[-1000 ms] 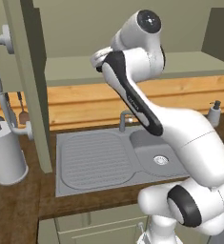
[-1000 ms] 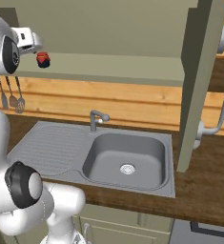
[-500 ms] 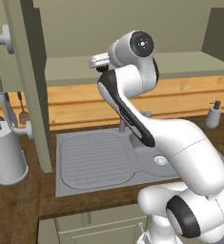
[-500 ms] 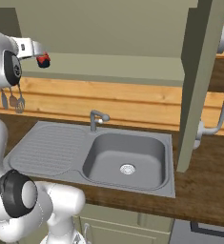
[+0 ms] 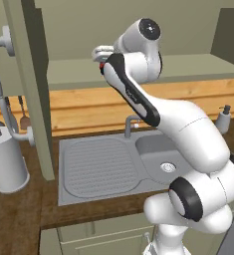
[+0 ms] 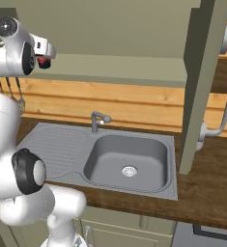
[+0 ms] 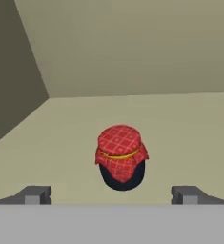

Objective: From the different types of pastries on the counter, select a croissant and place it on the cutting board. Then retrieve a jar of jam from the cabinet and place it alongside the croissant on the cutting board.

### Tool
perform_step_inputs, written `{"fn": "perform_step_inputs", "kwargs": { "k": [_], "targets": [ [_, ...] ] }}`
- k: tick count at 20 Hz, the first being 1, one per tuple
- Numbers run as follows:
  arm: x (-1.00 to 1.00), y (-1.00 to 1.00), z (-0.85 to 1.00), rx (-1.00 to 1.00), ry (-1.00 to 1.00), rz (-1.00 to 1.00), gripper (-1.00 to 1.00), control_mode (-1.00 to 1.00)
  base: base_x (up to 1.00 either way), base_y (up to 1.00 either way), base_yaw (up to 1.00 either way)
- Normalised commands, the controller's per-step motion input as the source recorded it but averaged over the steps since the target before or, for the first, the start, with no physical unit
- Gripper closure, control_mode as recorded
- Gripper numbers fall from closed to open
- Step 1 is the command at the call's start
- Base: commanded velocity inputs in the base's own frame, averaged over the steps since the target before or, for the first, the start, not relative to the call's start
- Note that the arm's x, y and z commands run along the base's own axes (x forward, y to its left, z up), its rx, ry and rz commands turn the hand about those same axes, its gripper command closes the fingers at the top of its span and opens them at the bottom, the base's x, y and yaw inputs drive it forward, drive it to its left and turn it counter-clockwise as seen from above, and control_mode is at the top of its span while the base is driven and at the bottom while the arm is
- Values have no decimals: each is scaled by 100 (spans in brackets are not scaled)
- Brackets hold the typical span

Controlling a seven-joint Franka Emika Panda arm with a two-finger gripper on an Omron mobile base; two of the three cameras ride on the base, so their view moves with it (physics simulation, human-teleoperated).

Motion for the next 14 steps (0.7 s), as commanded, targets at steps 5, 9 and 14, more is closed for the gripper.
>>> {"fn": "perform_step_inputs", "kwargs": {
  "k": [5,9,14],
  "targets": [
    [15,0,1,2,7,0,-100,-100,0,0,0],
    [10,0,0,0,0,0,-100,-100,0,0,0],
    [12,0,-12,0,0,0,-100,-100,0,0,0]
  ]
}}
